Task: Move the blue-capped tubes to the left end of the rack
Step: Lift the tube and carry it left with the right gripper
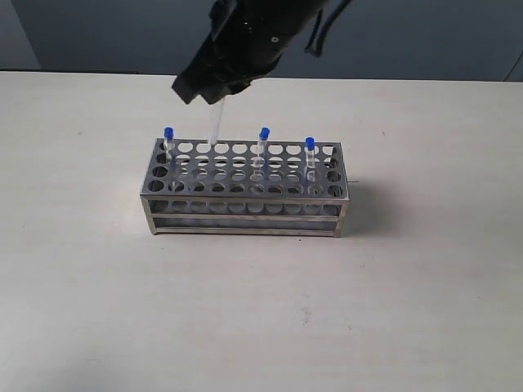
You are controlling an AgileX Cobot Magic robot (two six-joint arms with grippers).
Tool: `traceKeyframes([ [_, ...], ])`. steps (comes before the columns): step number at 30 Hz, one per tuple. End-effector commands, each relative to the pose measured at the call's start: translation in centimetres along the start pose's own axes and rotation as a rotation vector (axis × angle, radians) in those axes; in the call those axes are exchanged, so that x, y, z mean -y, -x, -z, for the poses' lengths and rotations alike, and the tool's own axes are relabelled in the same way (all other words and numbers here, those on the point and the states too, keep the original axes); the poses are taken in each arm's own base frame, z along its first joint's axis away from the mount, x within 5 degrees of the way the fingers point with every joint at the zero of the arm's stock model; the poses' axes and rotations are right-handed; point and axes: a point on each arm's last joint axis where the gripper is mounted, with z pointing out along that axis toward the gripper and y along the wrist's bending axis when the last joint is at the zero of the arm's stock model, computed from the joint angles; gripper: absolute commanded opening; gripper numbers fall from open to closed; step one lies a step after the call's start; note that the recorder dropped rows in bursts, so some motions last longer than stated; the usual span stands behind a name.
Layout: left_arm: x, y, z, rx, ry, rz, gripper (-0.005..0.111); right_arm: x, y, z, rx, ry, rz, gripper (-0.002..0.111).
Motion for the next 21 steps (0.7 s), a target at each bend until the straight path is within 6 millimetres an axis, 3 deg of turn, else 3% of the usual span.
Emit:
traceKeyframes([
  [1, 0.0, 0.1, 0.0, 0.004, 0.000, 0.003, 0.001, -0.4, 2.1, -1.6, 0.002, 0.043, 0.037, -0.001],
  [9, 0.0, 0.1, 0.0, 0.004, 0.000, 0.003, 0.001, -0.2, 3.8, -5.4, -0.031, 0.124, 0.053, -0.001],
  [21, 0.0, 0.1, 0.0, 0.004, 0.000, 0.003, 0.001, 0.1, 3.5, -8.6, -0.039, 0.144, 0.072, -0.001],
])
